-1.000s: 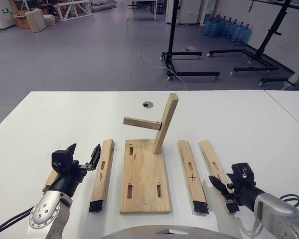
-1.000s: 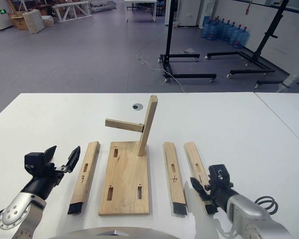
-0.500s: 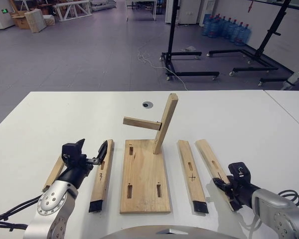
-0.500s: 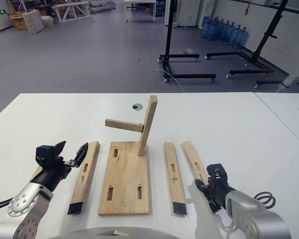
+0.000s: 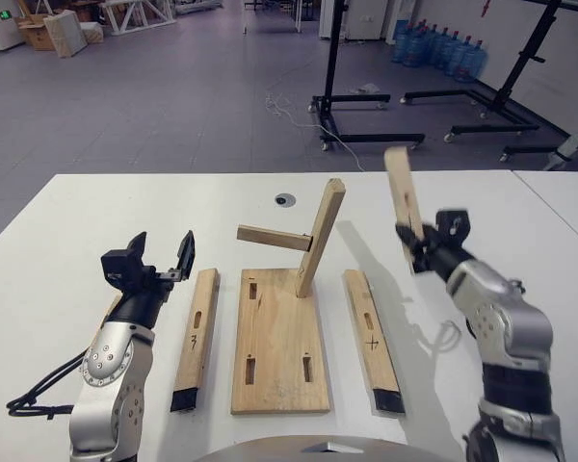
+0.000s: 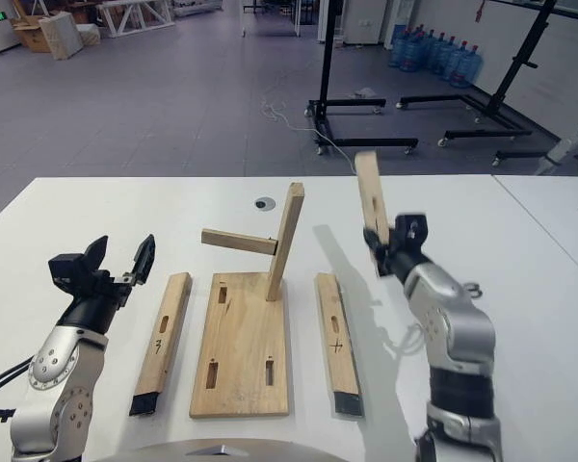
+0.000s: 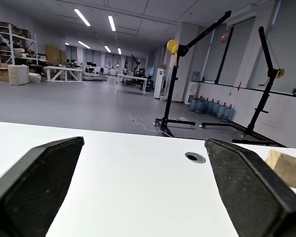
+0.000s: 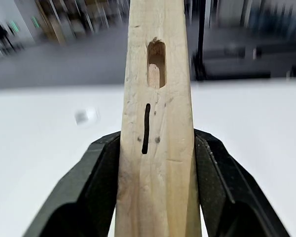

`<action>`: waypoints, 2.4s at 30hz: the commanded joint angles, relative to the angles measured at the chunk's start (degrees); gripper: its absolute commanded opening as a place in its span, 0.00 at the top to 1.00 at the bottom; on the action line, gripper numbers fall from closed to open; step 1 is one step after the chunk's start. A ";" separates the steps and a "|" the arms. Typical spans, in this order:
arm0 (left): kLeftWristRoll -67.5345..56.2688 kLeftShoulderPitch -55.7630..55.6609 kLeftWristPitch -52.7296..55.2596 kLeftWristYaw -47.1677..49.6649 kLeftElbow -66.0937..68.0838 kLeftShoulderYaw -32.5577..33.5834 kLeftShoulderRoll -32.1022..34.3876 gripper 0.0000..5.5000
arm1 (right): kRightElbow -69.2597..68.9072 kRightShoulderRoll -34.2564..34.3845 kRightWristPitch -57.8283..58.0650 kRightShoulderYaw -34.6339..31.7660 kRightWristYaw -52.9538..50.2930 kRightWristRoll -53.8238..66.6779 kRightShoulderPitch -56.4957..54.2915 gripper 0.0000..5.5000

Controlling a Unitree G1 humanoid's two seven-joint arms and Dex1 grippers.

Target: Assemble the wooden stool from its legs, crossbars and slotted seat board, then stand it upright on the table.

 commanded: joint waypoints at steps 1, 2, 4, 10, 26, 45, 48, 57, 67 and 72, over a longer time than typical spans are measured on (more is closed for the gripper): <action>-8.04 -2.47 -0.45 -4.62 -1.11 1.73 0.49 0.18 | 2.32 0.16 -4.22 -5.68 10.81 13.00 -7.38 0.63; -9.47 -2.38 0.24 -6.43 -1.58 1.37 1.46 0.18 | 1.45 0.05 -1.93 -6.83 13.95 18.64 -8.27 0.63; -12.63 -1.86 3.35 -10.66 -2.74 0.17 4.61 0.18 | 0.06 -0.10 7.85 -11.21 16.52 38.14 -10.16 0.63; -32.48 -0.30 10.35 -19.55 -11.24 1.15 10.34 0.18 | -12.17 -5.47 22.64 -0.70 27.47 54.82 -3.89 0.63; -57.15 -2.40 18.43 -21.42 -15.04 0.62 19.98 0.18 | -14.33 -8.22 9.57 24.64 47.01 30.13 1.69 0.63; -56.25 -0.62 16.93 -21.87 -17.92 -1.06 18.73 0.55 | -11.14 -9.30 9.82 27.48 53.27 28.24 0.09 0.63; -56.21 1.23 17.34 -23.10 -18.08 -0.98 19.58 0.62 | -10.62 -9.00 9.67 26.56 53.33 28.53 -0.21 0.63; -56.39 1.94 16.60 -24.14 -18.03 -0.98 20.15 0.63 | -9.65 -7.48 6.58 26.66 50.98 24.46 0.18 0.63; -49.80 2.02 11.84 -30.66 -10.12 10.09 24.14 0.63 | -9.40 -13.77 12.51 27.42 53.70 24.45 -0.11 0.37; -42.45 -3.95 11.36 -37.56 3.13 12.05 29.30 0.63 | -6.23 -15.90 11.23 24.84 53.94 23.21 -2.29 0.26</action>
